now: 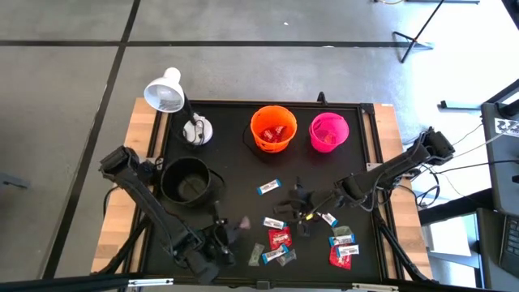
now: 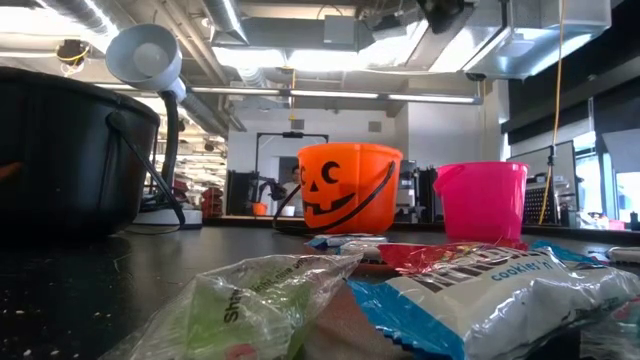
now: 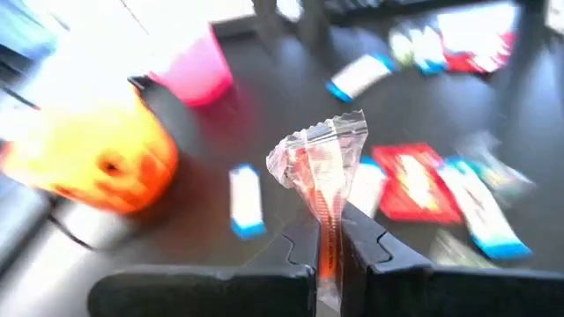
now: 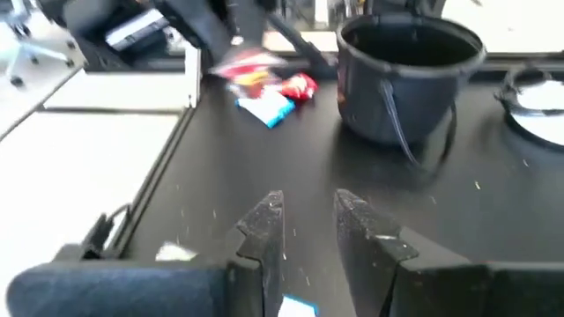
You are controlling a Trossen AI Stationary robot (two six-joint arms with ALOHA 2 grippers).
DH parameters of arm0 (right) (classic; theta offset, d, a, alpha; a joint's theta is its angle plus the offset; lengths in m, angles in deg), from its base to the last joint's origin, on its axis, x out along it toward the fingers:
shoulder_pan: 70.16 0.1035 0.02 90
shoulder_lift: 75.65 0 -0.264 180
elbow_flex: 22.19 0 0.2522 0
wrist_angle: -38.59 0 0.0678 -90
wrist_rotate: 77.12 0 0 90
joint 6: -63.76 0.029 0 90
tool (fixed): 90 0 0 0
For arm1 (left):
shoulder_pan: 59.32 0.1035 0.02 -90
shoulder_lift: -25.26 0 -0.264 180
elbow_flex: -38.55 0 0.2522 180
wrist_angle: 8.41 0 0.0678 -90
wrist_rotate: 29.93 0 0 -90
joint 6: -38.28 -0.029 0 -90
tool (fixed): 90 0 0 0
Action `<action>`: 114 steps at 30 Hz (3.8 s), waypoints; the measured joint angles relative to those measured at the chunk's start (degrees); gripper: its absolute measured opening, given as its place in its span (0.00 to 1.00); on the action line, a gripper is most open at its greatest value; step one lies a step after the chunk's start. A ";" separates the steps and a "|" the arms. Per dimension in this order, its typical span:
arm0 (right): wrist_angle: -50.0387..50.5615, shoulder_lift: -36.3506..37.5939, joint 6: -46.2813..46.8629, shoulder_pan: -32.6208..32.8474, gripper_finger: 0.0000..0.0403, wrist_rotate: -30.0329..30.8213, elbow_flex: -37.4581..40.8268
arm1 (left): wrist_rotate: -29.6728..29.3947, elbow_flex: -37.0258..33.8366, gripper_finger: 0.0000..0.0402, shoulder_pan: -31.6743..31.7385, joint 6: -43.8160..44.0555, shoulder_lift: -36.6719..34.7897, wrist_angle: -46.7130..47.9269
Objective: Sort candy
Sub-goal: Put the orange candy into the pink bucket
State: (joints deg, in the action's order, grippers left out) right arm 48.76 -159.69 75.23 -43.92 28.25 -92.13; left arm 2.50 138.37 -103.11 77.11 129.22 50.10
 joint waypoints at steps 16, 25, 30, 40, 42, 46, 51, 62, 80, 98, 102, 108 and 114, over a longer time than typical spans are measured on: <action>-16.03 -6.34 -4.42 -0.50 0.25 11.39 0.00 | -1.39 1.23 0.01 8.76 -7.56 0.00 -2.00; -19.35 -6.34 -4.49 -1.61 0.25 8.71 0.02 | -1.37 1.23 0.01 8.94 -7.97 0.00 -4.61; -19.36 -6.34 -5.84 -1.64 0.24 6.52 0.02 | -1.18 1.23 0.01 8.94 -9.03 0.00 -5.37; -19.01 -6.34 -8.97 -1.53 0.02 4.58 0.02 | 1.61 1.23 0.07 8.98 -9.08 0.00 -5.60; -19.19 -6.34 -8.95 -1.53 0.03 4.58 0.02 | 1.63 1.23 0.11 9.03 -9.22 0.00 -5.60; -19.22 -6.34 -9.00 -1.53 0.01 5.02 0.02 | 1.61 1.63 0.19 9.03 -13.21 0.00 -4.88; -19.37 -6.14 -9.41 -1.46 0.01 7.46 -0.04 | 1.60 6.98 0.27 8.83 -16.83 0.02 0.16; -14.77 -2.66 -13.65 -1.53 0.00 19.12 0.02 | -3.87 21.28 0.30 4.04 -16.65 0.02 14.85; 5.21 -2.70 -4.39 -1.90 0.17 4.40 0.02 | 7.29 7.90 0.29 -0.26 0.43 0.02 14.58; -16.79 -25.96 2.22 -1.90 0.40 -6.00 -2.21 | -13.24 3.93 0.29 -11.03 9.66 -7.91 21.48; -14.33 -29.52 2.18 -1.44 0.40 -6.18 -7.02 | -16.09 1.17 0.29 -13.85 15.29 -10.79 22.52; -4.06 -35.54 1.69 -1.46 0.40 -5.44 -14.91 | -17.42 -7.06 0.29 -16.93 26.98 -16.65 22.50; 0.72 -37.96 3.41 -1.51 0.40 -2.87 -16.85 | -19.57 -12.31 0.29 -17.42 33.03 -19.25 20.01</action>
State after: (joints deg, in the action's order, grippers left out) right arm 49.47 -197.65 78.64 -45.43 25.37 -108.98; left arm -17.07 126.06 -120.53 110.14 109.97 70.12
